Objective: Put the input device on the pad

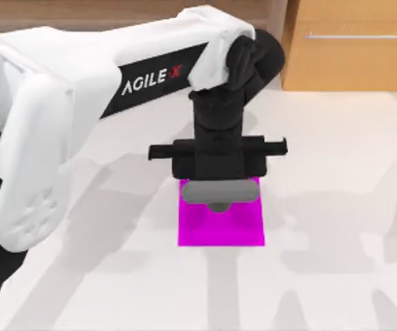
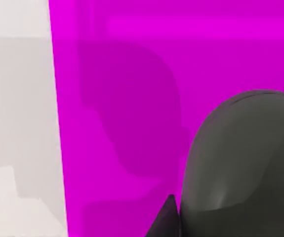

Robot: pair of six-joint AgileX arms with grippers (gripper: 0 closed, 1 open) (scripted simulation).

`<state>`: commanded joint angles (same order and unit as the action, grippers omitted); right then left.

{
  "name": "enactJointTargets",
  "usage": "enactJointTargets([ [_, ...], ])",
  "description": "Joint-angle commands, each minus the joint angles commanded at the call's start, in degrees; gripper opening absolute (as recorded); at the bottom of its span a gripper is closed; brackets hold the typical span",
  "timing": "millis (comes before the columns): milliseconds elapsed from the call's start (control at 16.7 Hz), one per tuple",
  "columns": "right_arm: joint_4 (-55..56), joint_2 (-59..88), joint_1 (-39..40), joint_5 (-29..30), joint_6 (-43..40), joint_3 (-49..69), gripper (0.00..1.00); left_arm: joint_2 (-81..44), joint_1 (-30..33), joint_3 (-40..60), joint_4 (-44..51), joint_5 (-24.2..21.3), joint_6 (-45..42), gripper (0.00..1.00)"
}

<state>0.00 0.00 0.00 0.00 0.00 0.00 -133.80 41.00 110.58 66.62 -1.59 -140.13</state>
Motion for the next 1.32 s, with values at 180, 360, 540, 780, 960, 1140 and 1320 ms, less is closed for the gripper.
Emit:
enactJointTargets([
  [180,0.00,0.00,0.00,0.00,0.00,0.00,1.00,-0.80,1.17,-0.82,-0.03,0.15,0.49,0.00],
  [360,0.00,0.00,0.00,0.00,0.00,0.00,1.00,-0.80,1.17,-0.82,-0.03,0.15,0.49,0.00],
  [540,0.00,0.00,0.00,0.00,0.00,0.00,1.00,-0.80,1.17,-0.82,-0.03,0.15,0.49,0.23],
  [780,0.00,0.00,0.00,0.00,0.00,0.00,1.00,-0.80,1.17,-0.82,-0.03,0.15,0.49,0.53],
  [960,0.00,0.00,0.00,0.00,0.00,0.00,1.00,-0.80,1.17,-0.82,-0.03,0.15,0.49,0.75],
  [1140,0.00,0.00,0.00,0.00,0.00,0.00,1.00,-0.80,1.17,-0.82,-0.03,0.15,0.49,0.98],
  [1320,0.00,0.00,0.00,0.00,0.00,0.00,1.00,-0.80,1.17,-0.82,-0.03,0.15,0.49,1.00],
])
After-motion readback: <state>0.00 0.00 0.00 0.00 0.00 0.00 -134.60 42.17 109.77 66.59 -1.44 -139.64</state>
